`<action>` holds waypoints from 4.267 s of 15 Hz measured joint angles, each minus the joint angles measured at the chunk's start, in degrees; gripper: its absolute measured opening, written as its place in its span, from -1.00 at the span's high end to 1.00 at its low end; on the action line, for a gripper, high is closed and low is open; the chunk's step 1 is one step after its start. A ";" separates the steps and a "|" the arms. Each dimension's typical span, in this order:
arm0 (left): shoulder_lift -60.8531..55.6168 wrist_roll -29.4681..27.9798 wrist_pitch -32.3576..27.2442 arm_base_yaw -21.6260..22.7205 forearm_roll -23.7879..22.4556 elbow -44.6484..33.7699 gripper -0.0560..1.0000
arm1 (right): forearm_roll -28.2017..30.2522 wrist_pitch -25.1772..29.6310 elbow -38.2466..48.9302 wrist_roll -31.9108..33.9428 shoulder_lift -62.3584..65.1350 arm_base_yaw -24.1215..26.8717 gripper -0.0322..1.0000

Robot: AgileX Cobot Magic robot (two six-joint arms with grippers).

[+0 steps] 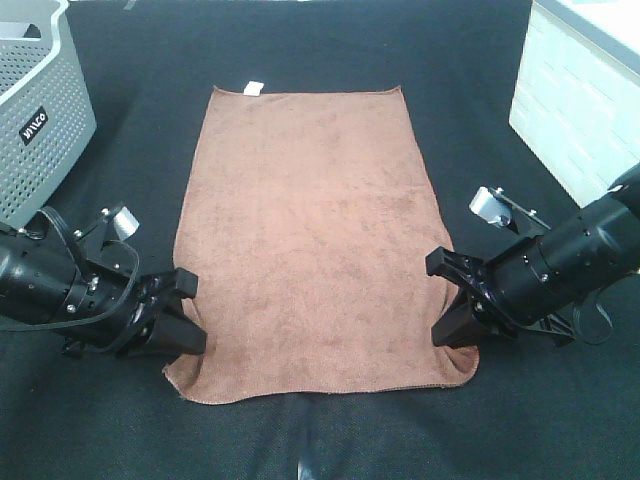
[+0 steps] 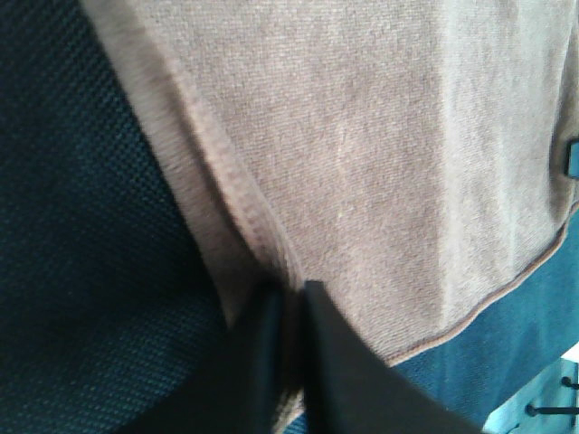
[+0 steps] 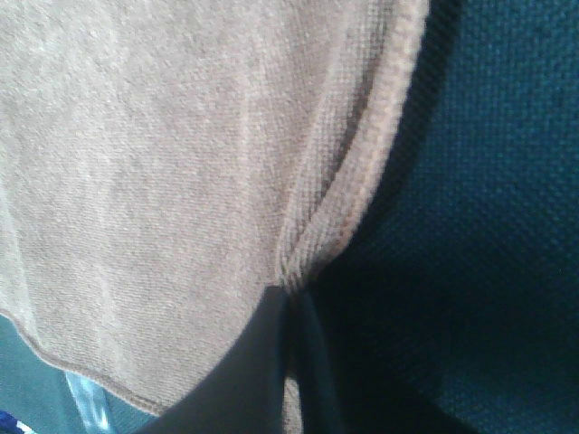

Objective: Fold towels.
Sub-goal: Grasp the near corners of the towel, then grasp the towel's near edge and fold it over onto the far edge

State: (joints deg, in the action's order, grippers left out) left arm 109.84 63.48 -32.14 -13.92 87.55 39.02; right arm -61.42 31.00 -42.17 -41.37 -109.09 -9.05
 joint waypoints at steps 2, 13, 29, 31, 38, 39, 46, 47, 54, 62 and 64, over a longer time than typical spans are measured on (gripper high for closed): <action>0.00 0.00 0.06 0.00 -0.80 0.00 0.89 | 0.00 0.00 0.00 0.00 0.00 0.00 0.94; -20.57 -27.79 -6.65 3.32 -36.21 -4.18 0.89 | 4.41 8.94 7.39 6.47 11.46 0.00 0.94; -28.02 -30.83 -4.93 3.32 -36.90 -5.16 0.89 | 8.42 9.11 2.75 8.08 20.23 0.00 0.94; -24.35 -30.83 -4.18 3.32 -37.47 0.34 0.89 | 11.46 9.17 -6.53 11.23 17.02 0.00 0.94; -8.37 -31.11 4.01 3.32 -44.12 22.75 0.89 | 22.98 14.15 -38.96 20.57 -3.04 0.00 0.94; -5.04 -31.23 4.93 3.32 -44.69 26.99 0.89 | 24.29 15.13 -44.75 21.89 -6.42 0.00 0.94; 16.10 -34.32 8.31 3.32 -54.55 56.67 0.89 | 29.45 22.69 -82.51 27.22 -30.48 3.04 0.94; 18.79 -34.55 8.54 3.32 -54.72 60.68 0.89 | 29.74 22.80 -86.69 27.33 -32.83 3.61 0.94; 28.19 -34.72 18.62 3.32 -55.12 69.56 0.89 | 30.31 17.76 -97.75 26.30 -42.57 3.90 0.94; 30.94 -34.78 24.92 2.64 -54.95 69.61 0.71 | 25.50 12.66 -97.92 22.63 -45.89 3.84 0.39; 30.94 -34.78 23.66 2.64 -54.95 69.61 0.06 | 24.98 12.55 -97.92 22.46 -45.89 3.67 -0.11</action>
State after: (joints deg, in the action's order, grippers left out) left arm 140.78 28.71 -8.48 -11.29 32.60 108.63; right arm -36.44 43.54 -140.09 -18.91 -154.99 -5.39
